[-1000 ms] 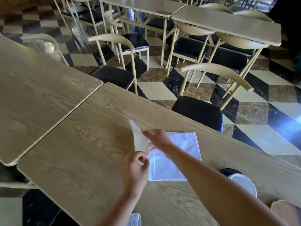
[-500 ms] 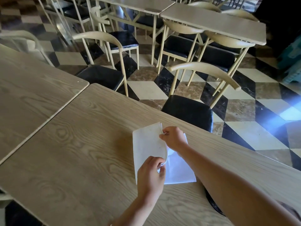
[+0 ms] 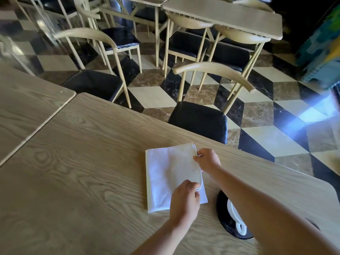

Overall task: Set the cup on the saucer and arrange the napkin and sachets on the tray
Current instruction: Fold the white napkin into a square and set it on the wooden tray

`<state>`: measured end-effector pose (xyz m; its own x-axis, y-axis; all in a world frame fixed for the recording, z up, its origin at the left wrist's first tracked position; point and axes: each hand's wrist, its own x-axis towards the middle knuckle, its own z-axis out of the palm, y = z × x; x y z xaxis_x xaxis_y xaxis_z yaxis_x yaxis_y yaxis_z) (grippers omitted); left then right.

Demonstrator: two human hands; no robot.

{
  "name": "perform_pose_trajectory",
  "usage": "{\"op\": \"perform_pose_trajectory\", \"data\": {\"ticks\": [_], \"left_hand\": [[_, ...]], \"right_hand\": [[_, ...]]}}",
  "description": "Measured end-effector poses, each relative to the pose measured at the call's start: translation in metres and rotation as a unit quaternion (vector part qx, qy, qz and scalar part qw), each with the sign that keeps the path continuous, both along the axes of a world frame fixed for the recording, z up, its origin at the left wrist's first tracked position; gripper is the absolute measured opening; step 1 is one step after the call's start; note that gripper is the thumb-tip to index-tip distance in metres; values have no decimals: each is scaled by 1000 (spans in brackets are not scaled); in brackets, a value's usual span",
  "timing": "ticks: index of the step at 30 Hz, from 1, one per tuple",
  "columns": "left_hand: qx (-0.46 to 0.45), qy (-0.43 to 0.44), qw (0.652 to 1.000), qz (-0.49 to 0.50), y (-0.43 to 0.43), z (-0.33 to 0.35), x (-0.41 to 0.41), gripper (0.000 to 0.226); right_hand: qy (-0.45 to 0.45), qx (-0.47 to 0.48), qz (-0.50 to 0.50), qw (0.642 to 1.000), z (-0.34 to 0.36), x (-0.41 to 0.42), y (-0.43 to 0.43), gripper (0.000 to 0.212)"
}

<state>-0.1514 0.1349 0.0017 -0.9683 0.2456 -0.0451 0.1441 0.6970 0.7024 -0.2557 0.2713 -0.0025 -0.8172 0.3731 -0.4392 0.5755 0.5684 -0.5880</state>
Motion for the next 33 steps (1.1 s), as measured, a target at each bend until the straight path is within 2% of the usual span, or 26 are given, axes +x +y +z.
{"op": "perform_pose_trajectory", "data": {"ticks": [5,8,9,12,13,16,20,26,33], "left_hand": [[-54,-5,997,-51,12,-2,7,17],[-84,18,992,-92,15,-8,10,16],[-83,21,991,-103,15,-13,11,13],[-88,-20,985,-144,12,-20,13,13],[-83,-14,986,-146,8,-22,14,15],[-52,77,992,-83,-15,-27,7,13],[-130,155,979,-2,-66,-38,-35,43],[-259,87,961,-40,-110,-70,-66,82],[-274,34,960,-42,-110,-74,-64,87]], "right_hand": [[-5,46,17,999,-7,2,4,11],[7,84,26,996,-12,5,2,34],[8,96,31,995,-14,6,1,36],[2,114,56,992,-12,12,-1,13],[8,119,63,991,-12,15,0,7],[23,133,66,989,-8,27,1,30],[9,168,113,979,-8,59,-4,32],[-32,218,179,959,-12,92,-18,36],[-48,229,178,956,-9,94,-21,37]]}}
